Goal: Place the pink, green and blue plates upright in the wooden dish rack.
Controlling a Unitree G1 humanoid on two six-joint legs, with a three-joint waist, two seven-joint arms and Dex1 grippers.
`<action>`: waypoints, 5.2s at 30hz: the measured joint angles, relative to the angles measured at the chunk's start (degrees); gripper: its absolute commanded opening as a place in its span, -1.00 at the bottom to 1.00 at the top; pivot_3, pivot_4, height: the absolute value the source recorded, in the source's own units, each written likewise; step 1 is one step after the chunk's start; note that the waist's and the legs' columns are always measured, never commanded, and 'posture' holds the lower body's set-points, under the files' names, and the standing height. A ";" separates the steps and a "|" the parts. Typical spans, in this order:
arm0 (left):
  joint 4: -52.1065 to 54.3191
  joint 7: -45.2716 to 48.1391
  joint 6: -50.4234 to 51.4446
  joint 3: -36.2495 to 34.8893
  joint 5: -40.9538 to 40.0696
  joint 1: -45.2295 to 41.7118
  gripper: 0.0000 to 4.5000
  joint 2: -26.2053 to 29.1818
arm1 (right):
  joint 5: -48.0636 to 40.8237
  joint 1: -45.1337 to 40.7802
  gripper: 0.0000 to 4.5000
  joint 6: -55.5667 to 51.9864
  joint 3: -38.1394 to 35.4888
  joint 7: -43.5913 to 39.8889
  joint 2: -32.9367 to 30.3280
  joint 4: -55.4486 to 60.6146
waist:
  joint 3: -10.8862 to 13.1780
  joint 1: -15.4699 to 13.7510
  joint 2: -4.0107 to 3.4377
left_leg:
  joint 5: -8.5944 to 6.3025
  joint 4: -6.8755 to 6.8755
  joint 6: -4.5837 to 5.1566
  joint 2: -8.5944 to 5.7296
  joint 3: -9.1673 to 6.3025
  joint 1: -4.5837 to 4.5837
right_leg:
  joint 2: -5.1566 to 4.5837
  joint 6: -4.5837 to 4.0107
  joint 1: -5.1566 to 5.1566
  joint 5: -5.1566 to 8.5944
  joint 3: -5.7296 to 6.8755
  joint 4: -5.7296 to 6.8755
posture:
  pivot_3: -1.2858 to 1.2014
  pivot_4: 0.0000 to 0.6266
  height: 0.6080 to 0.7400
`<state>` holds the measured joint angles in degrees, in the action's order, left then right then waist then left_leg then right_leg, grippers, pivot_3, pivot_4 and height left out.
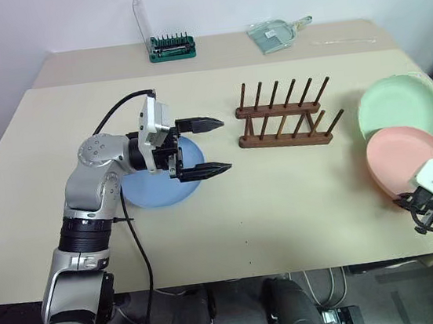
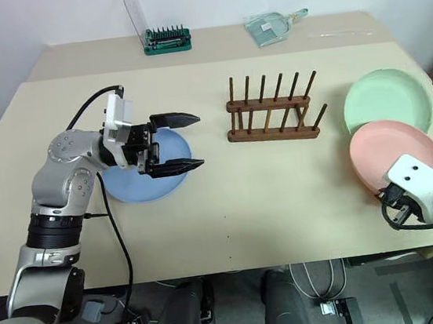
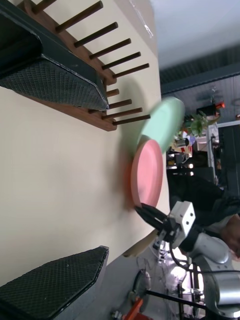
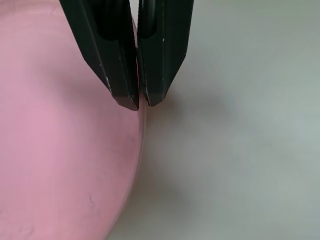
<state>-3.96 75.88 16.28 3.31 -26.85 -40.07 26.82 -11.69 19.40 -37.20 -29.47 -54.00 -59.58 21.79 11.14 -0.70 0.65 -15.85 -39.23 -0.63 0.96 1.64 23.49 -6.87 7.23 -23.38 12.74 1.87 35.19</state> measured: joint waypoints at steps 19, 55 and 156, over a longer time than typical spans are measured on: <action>-0.48 -1.49 0.60 -0.75 -1.33 -0.91 1.00 -0.48 | -39.84 -59.06 -0.98 -20.55 -14.45 6.00 6.25 -23.93 | 0.08 -0.18 0.07 | 0.01 0.03 -0.01 0.01 -0.03 0.08 | 0.02 0.12 -0.03 -0.10 0.03 -0.08 | 0.03 -0.52 0.76; 7.52 -7.31 4.45 -2.29 -3.81 4.27 1.00 2.44 | -34.36 -64.55 -0.71 -17.51 4.54 -13.94 8.29 -59.20 | 0.08 0.14 -0.02 | 0.01 0.07 -0.01 0.02 0.11 0.11 | 0.01 0.16 -0.15 -0.11 -0.02 -0.03 | 0.03 -0.52 0.76; 9.73 -12.81 5.24 -0.24 -4.88 4.57 1.00 0.07 | -66.24 -57.04 -0.99 -13.01 -2.96 27.61 29.28 -23.65 | 0.19 0.10 -0.42 | 0.00 0.09 0.00 0.06 0.16 0.35 | 0.06 0.18 -0.44 -0.11 -0.11 0.02 | 0.03 -0.52 0.76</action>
<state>5.77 63.07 21.52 3.06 -31.73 -35.49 26.89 -77.93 -37.64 -50.21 -32.44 -26.38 -30.29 -1.86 11.33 -0.60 0.23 -15.85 -39.14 -0.62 1.02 1.81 23.85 -6.81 7.41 -23.81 12.63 1.75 35.22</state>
